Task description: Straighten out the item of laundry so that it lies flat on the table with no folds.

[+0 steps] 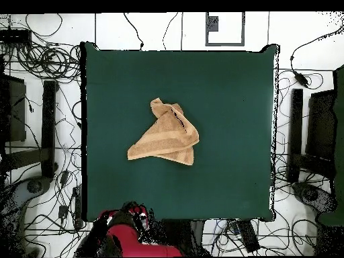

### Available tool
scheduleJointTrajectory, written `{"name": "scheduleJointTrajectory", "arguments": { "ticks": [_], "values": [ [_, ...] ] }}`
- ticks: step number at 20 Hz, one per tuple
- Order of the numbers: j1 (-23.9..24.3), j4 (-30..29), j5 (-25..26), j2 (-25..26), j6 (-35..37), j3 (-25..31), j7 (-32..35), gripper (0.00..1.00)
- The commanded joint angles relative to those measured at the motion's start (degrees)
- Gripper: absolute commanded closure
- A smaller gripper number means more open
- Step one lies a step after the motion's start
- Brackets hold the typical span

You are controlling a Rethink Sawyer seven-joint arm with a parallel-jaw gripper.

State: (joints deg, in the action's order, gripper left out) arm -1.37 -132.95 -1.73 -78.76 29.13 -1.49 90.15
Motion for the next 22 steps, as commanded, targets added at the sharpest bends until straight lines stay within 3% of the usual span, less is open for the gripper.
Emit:
{"name": "scheduleJointTrajectory", "arguments": {
  "ticks": [1, 5, 12, 22],
  "values": [
    [-0.6, -8.4, 0.2, -4.7, 4.2, -3.6, 7.2, 1.00],
    [2.7, -8.4, 1.2, -5.6, 4.6, -4.5, 2.8, 1.00],
    [14.7, -8.2, 2.8, -3.3, 2.2, -1.2, -10.1, 1.00],
    [30.3, -8.4, 5.6, -1.6, -0.6, 9.0, -18.4, 1.00]
  ]
}}
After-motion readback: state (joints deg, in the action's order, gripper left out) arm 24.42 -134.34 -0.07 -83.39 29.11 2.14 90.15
